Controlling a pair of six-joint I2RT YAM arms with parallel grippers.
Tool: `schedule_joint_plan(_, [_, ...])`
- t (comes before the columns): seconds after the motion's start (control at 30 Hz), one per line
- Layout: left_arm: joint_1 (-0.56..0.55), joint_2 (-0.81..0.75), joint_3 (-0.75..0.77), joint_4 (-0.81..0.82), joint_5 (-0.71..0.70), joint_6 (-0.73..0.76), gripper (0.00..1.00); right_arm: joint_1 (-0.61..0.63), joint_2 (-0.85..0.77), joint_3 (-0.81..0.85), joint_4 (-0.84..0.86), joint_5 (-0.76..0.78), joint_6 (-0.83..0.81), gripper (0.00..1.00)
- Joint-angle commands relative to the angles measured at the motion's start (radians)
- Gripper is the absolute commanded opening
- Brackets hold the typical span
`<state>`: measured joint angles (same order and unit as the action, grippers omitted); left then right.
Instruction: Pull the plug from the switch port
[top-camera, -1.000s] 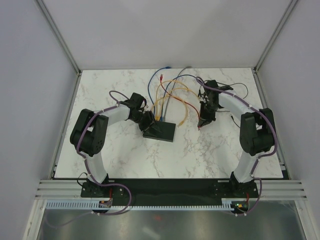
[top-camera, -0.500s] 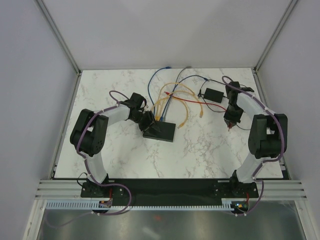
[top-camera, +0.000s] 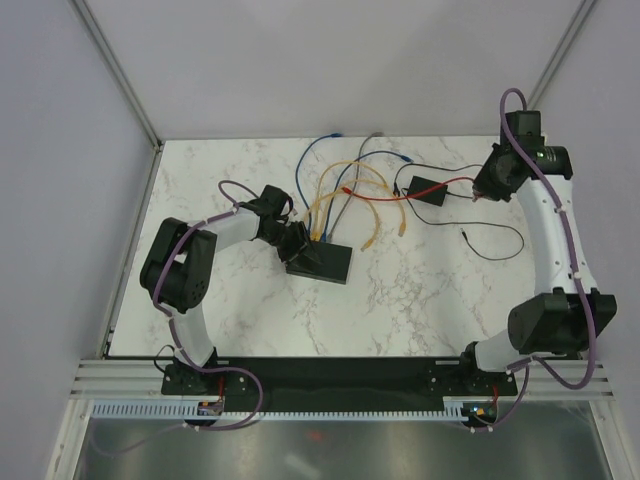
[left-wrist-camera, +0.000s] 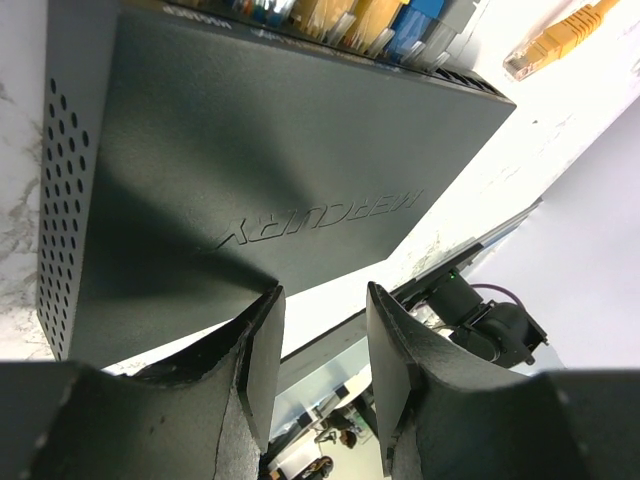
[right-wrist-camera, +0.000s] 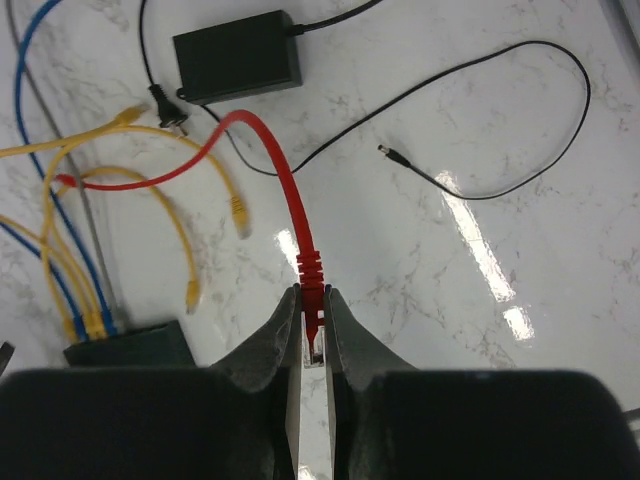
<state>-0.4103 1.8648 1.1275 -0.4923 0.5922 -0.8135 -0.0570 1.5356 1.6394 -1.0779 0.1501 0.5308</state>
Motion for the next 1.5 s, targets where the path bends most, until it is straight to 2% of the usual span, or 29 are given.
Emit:
schedule_joint_plan(0.0, [-0.002,0.008,0.003,-0.040,-0.095,0.076,0.47,0.034,-0.106,0.088,-0.067,-0.077,0.020,0.00])
schedule_joint_plan(0.07, [-0.004,0.008,0.005,-0.040,-0.095,0.077,0.47,0.083,-0.147,0.164,-0.059,0.010,-0.007,0.00])
schedule_joint_plan(0.1, [-0.004,0.010,0.006,-0.040,-0.095,0.082,0.47,0.097,-0.166,0.174,0.002,0.016,-0.032,0.00])
schedule_joint_plan(0.27, [-0.004,0.005,-0.001,-0.040,-0.095,0.093,0.47,0.109,-0.314,0.129,0.238,-0.133,0.010,0.00])
schedule_joint_plan(0.3, [-0.004,0.002,-0.005,-0.042,-0.092,0.094,0.47,0.111,-0.333,0.107,0.345,-0.192,0.033,0.00])
schedule_joint_plan(0.37, [-0.004,-0.013,-0.014,-0.042,-0.092,0.094,0.48,0.111,-0.292,0.175,0.340,-0.216,0.083,0.00])
schedule_joint_plan(0.4, [-0.004,-0.019,-0.015,-0.040,-0.089,0.096,0.48,0.109,-0.254,0.248,0.249,-0.218,0.089,0.00])
schedule_joint_plan(0.43, [-0.004,-0.023,-0.017,-0.038,-0.088,0.099,0.48,0.109,-0.215,0.402,0.216,-0.249,0.078,0.00])
schedule_joint_plan(0.5, [-0.004,-0.038,-0.017,-0.040,-0.089,0.108,0.50,0.111,-0.152,0.520,0.216,-0.346,0.098,0.00])
schedule_joint_plan(0.57, [-0.004,-0.041,-0.012,-0.038,-0.089,0.111,0.51,0.109,-0.106,0.548,0.213,-0.420,0.120,0.00])
schedule_joint_plan(0.67, [-0.005,-0.047,-0.003,-0.038,-0.071,0.114,0.53,0.112,-0.104,0.438,0.223,-0.549,0.152,0.00])
schedule_joint_plan(0.8, [-0.007,-0.058,0.003,-0.038,-0.062,0.116,0.54,0.115,-0.103,0.321,0.171,-0.625,0.146,0.00])
schedule_joint_plan(0.87, [-0.008,-0.065,0.002,-0.038,-0.060,0.117,0.54,0.114,-0.092,0.251,0.147,-0.740,0.153,0.00])
schedule_joint_plan(1.03, [-0.013,-0.096,0.006,-0.040,-0.020,0.123,0.57,0.115,-0.156,0.081,0.119,-0.785,0.103,0.00])
schedule_joint_plan(1.13, [-0.025,-0.160,0.006,-0.031,0.030,0.145,0.66,0.117,-0.192,0.022,0.153,-0.788,0.109,0.00])
schedule_joint_plan(1.27, [-0.036,-0.337,-0.052,-0.011,0.124,0.151,0.71,0.123,-0.192,-0.010,0.223,-0.736,0.126,0.00])
schedule_joint_plan(1.33, [-0.036,-0.478,-0.074,-0.008,0.147,0.160,0.71,0.143,-0.169,-0.015,0.226,-0.725,0.115,0.00])
schedule_joint_plan(1.4, [-0.038,-0.597,-0.068,0.004,0.162,0.175,0.70,0.161,-0.155,-0.023,0.231,-0.728,0.112,0.00])
schedule_joint_plan(1.47, [-0.041,-0.641,-0.035,0.035,0.196,0.189,0.71,0.195,-0.146,-0.030,0.227,-0.744,0.095,0.00])
